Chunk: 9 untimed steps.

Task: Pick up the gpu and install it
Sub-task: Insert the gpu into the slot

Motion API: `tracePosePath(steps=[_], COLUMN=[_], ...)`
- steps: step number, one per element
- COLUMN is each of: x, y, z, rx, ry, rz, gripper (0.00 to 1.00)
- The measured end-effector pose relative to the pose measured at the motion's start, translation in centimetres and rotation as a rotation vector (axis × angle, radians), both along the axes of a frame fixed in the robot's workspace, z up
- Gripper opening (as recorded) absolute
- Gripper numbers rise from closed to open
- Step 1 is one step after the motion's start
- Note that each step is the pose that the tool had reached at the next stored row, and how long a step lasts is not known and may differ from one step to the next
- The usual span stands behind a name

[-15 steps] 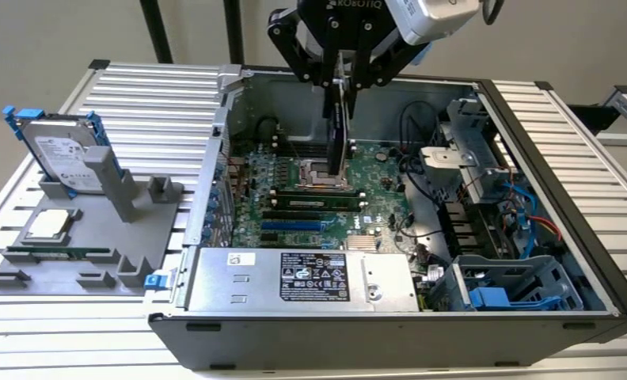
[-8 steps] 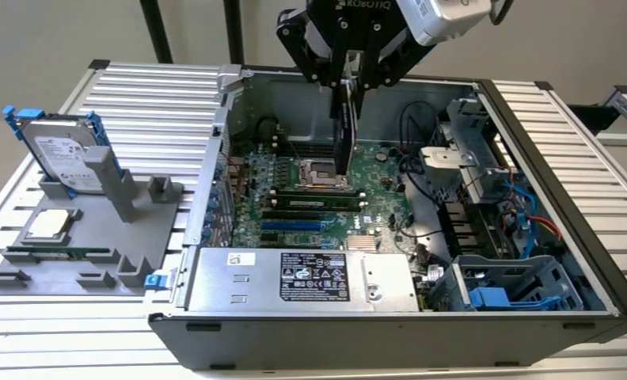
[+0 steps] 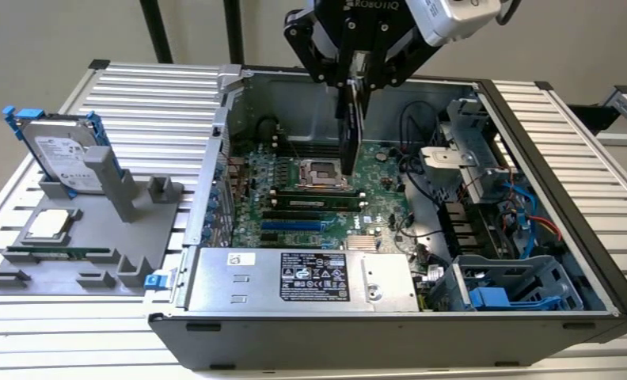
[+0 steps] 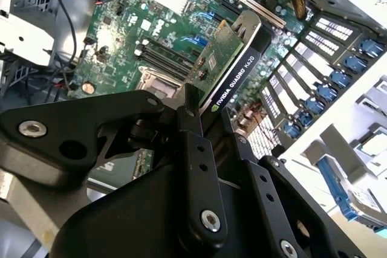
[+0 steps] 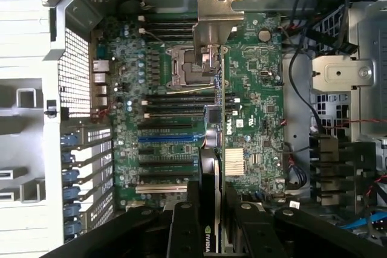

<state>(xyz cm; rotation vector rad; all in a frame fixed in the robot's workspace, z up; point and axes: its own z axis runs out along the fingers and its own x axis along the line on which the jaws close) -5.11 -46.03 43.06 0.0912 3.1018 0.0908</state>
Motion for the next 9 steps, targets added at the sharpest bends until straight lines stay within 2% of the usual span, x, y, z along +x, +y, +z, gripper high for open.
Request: tracePosePath(steps=[9], x=[0.65], y=[0.0], z=[0.0], rx=[0.0], ry=[0.0], rz=[0.0], gripper=[0.0])
